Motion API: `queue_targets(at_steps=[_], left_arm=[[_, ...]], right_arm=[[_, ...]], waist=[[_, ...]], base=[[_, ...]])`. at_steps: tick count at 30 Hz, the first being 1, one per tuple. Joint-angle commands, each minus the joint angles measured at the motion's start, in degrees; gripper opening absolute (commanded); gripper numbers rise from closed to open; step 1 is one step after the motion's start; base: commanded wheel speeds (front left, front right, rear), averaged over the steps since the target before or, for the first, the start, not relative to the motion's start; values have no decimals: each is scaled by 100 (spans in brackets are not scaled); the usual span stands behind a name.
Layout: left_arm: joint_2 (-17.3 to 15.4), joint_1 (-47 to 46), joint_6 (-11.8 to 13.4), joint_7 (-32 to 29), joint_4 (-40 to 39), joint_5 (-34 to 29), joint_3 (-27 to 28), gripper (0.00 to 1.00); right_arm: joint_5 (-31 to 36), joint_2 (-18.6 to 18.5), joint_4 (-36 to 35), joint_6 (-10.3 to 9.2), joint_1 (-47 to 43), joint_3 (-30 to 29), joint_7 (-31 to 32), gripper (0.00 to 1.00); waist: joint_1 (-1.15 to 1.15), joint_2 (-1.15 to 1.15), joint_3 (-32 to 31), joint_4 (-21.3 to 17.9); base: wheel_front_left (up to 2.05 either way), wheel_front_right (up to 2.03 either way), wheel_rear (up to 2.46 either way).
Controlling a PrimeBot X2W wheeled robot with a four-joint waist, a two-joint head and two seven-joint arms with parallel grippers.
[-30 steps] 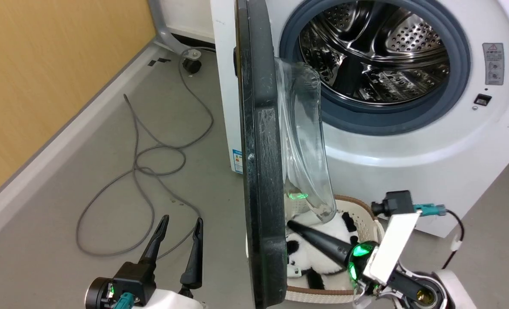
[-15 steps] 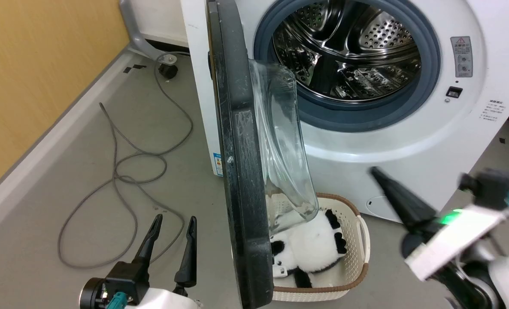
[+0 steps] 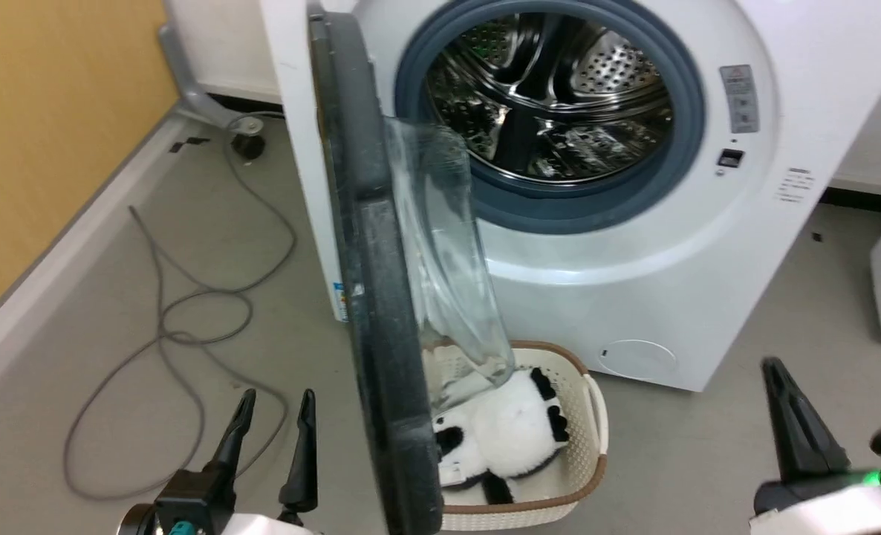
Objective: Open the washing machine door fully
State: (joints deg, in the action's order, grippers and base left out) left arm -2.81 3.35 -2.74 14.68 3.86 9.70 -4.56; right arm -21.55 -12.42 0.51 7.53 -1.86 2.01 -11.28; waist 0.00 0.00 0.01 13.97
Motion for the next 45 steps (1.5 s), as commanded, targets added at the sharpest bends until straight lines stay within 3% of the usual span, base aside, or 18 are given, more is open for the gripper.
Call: queue_targets(at_steps=[1,7,8,9,10,24,25,26,27,45], left_arm=[[-7,68,-52,32,-27,-23,32,100],[-7,120,-148,32,-46,-85,150,100],[-7,133,-158,32,-39,-78,172,100],[-7,149,-166,32,-35,-60,198,100],[-7,164,-181,32,-36,-12,222,100],[-7,258,-291,32,-12,120,305,100],[-7,264,-290,32,-13,150,319,93],[-7,267,-289,32,-34,175,337,28],[-7,272,-291,32,-61,202,352,0],[-7,-163,-199,32,-1504,993,922,0]], right_arm=[[92,129,-39,-4,-137,-109,-72,0],[518,589,-153,-4,-489,-382,-228,0],[573,628,-143,-4,-536,-378,-240,19],[616,670,-135,-4,-575,-391,-253,48],[654,708,-130,-4,-613,-410,-268,100],[659,928,57,-4,-765,-440,-358,100],[621,931,76,-4,-755,-426,-360,100],[606,934,88,-4,-743,-415,-361,100],[605,936,93,-4,-731,-402,-362,100],[445,951,228,-4,-671,-372,-370,100]], waist=[[0,0,-1,-79],[0,0,8,-253],[0,0,6,-282],[0,0,4,-313],[0,0,6,-337],[0,0,77,-549],[0,0,79,-563],[0,0,83,-575],[0,0,90,-586],[0,0,99,-512]], base=[[0,0,0],[0,0,0],[0,0,0],[0,0,0],[0,0,0],[0,0,0],[0,0,0],[0,0,0],[0,0,0],[0,0,0]])
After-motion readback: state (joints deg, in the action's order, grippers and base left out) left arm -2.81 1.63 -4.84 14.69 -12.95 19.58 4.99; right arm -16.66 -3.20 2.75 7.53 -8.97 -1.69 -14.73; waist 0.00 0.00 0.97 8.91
